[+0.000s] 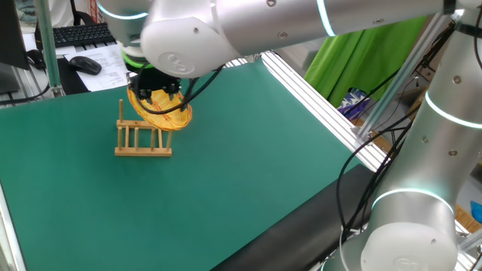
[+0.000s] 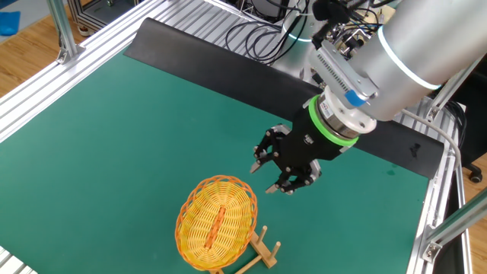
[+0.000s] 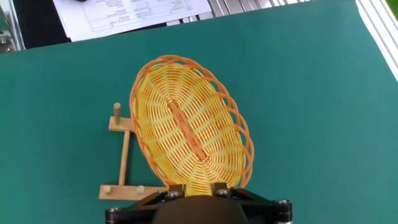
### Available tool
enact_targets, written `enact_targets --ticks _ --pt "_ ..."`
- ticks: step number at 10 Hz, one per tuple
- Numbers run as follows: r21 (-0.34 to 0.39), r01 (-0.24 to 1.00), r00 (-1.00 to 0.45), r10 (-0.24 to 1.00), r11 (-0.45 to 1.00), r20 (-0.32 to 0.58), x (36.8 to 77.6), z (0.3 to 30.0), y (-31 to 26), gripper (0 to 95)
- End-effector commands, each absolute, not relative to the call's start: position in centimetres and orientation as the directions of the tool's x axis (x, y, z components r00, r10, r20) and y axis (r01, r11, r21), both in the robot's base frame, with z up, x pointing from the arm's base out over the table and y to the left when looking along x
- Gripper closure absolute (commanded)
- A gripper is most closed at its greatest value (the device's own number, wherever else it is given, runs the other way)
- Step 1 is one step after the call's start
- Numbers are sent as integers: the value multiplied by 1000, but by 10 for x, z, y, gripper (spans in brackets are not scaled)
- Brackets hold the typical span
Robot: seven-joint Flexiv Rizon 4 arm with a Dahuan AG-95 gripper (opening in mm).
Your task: Put the dish on the dish rack
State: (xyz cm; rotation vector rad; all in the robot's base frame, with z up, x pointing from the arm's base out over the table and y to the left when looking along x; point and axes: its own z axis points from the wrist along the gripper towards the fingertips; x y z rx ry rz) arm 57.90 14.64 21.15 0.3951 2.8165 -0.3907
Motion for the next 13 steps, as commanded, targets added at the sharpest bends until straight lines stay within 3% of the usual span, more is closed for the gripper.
enact_targets --ticks 1,6,7,8,9,11,13 --pt "-166 297 -930 246 940 -274 580 211 135 190" --pt "-80 303 -928 275 950 -251 581 209 113 190" --pt "-74 301 -931 277 951 -238 581 209 113 380" --pt "-24 308 -932 296 951 -209 581 209 113 760" --pt "3 315 -934 310 949 -179 581 210 112 950" --pt "72 342 -937 346 937 -51 580 215 110 950" --pt "84 322 -946 323 943 -2 578 221 107 950"
